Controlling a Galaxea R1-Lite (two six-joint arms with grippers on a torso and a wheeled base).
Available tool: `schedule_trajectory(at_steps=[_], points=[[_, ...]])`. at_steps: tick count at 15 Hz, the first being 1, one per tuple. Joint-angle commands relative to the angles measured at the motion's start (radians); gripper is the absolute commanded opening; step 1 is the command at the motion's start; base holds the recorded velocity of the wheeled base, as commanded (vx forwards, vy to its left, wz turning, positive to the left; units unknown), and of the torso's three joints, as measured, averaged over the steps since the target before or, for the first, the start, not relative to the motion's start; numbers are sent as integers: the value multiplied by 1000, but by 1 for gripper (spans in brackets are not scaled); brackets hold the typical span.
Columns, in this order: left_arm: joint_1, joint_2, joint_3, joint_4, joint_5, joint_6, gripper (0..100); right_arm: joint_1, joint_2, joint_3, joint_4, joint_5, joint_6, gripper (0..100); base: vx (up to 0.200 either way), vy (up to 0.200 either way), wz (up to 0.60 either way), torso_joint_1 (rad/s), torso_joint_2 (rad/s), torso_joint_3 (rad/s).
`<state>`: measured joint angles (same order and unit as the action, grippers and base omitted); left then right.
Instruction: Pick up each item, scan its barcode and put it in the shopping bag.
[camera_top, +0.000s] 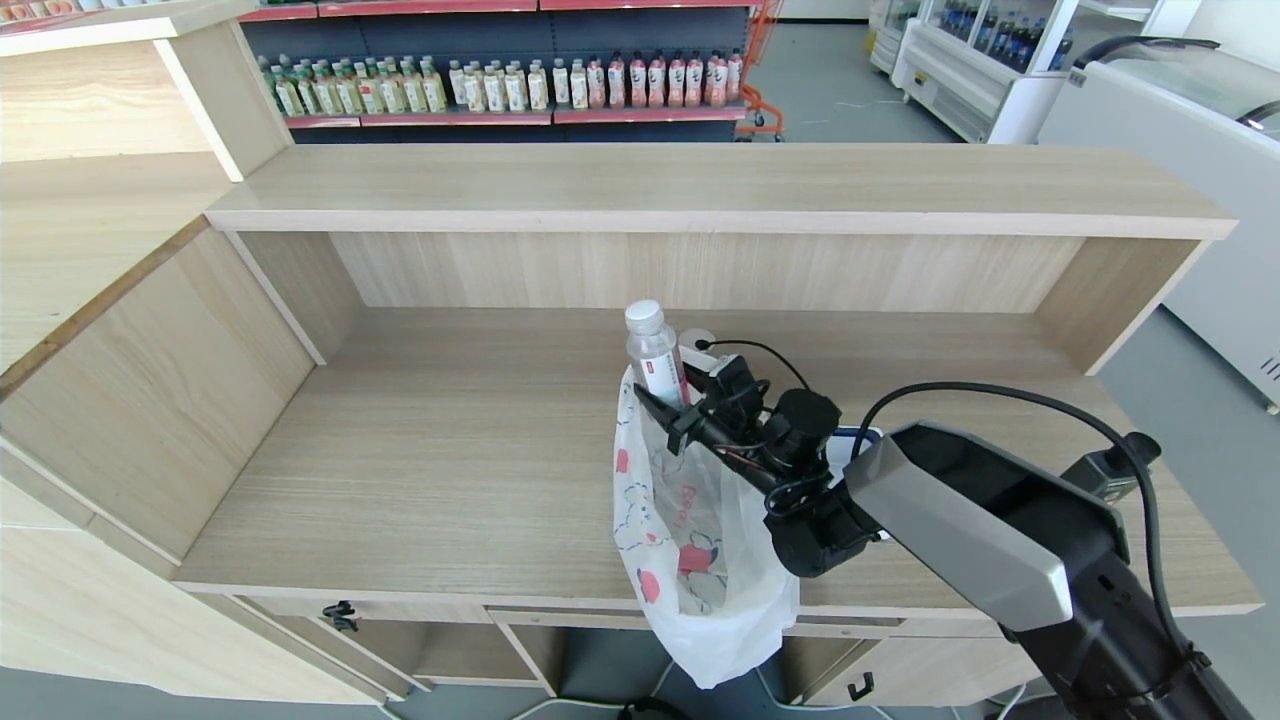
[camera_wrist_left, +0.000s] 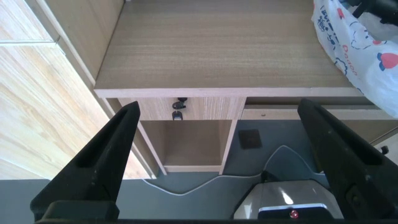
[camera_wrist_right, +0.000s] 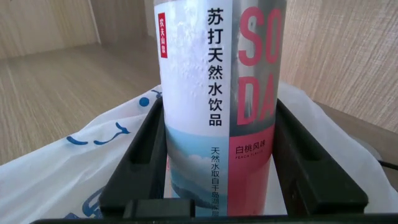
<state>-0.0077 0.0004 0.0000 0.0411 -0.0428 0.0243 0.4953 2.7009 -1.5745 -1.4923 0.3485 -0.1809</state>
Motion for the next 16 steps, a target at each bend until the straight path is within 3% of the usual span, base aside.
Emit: schedule_trajectory(at_steps=[1, 10, 16], points=[[0, 0, 0, -1, 0, 0, 100, 0, 16, 5, -3, 0, -2, 0, 0, 0, 0, 0, 0, 0], [0, 0, 0, 0, 0, 0, 100, -14, 22, 37, -22, 0, -42, 0, 0, 0, 0, 0, 0, 0], [0, 0, 0, 0, 0, 0, 100, -14, 7, 162, -78, 0, -43, 0, 0, 0, 0, 0, 0, 0]])
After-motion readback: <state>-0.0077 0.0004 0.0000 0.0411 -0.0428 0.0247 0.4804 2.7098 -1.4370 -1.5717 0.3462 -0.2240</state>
